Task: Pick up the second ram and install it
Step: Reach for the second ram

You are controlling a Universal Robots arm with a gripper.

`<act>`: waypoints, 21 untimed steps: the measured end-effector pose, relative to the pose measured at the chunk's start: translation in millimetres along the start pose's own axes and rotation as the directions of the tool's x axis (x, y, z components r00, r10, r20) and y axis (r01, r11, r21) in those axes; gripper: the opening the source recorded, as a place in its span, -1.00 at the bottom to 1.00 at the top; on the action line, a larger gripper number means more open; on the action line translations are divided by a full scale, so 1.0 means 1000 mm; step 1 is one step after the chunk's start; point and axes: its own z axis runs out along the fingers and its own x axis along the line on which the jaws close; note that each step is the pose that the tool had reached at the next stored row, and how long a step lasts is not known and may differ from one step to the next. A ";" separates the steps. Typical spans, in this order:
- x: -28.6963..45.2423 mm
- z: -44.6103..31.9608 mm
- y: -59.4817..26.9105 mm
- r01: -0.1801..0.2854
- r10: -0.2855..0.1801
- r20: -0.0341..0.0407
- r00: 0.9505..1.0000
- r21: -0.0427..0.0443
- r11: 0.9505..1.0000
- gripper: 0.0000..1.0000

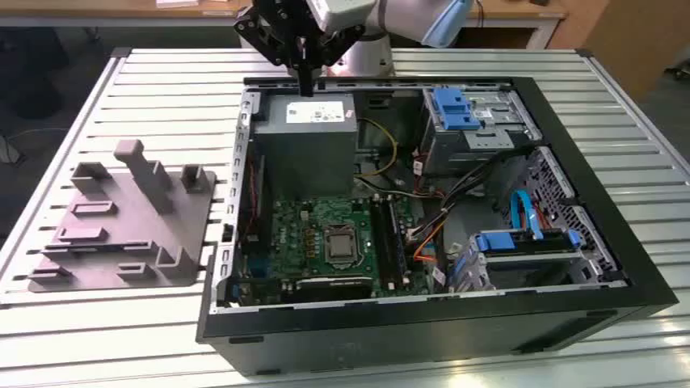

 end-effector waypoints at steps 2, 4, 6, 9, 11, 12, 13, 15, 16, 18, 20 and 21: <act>0.0000 0.0000 0.0000 0.000 0.000 0.000 1.000 0.000 1.000 -0.80; 0.0000 0.0000 0.0000 0.000 0.000 0.000 1.000 0.000 1.000 -0.80; 0.0005 0.0000 0.0000 0.000 0.000 0.000 1.000 0.000 1.000 -0.80; 0.0054 -0.0002 -0.0004 0.000 0.000 0.000 1.000 0.000 1.000 -0.80; 0.0140 -0.0004 -0.0011 0.000 0.000 0.000 1.000 0.000 1.000 -0.80; 0.0186 -0.0005 -0.0014 0.000 0.000 0.000 1.000 0.000 1.000 -0.80; 0.0231 -0.0007 -0.0017 0.000 0.000 0.000 1.000 0.000 1.000 -0.80; 0.0319 -0.0008 -0.0024 0.000 0.000 0.001 1.000 0.000 1.000 -0.80; 0.0366 -0.0009 -0.0028 0.000 0.000 0.001 1.000 0.000 1.000 -0.80; 0.0458 -0.0010 -0.0035 0.000 0.000 0.001 1.000 0.000 1.000 -0.80; 0.0537 -0.0010 -0.0041 0.000 0.000 0.001 1.000 0.000 1.000 -0.80; 0.0566 -0.0010 -0.0043 0.000 0.000 0.001 1.000 0.000 1.000 -0.80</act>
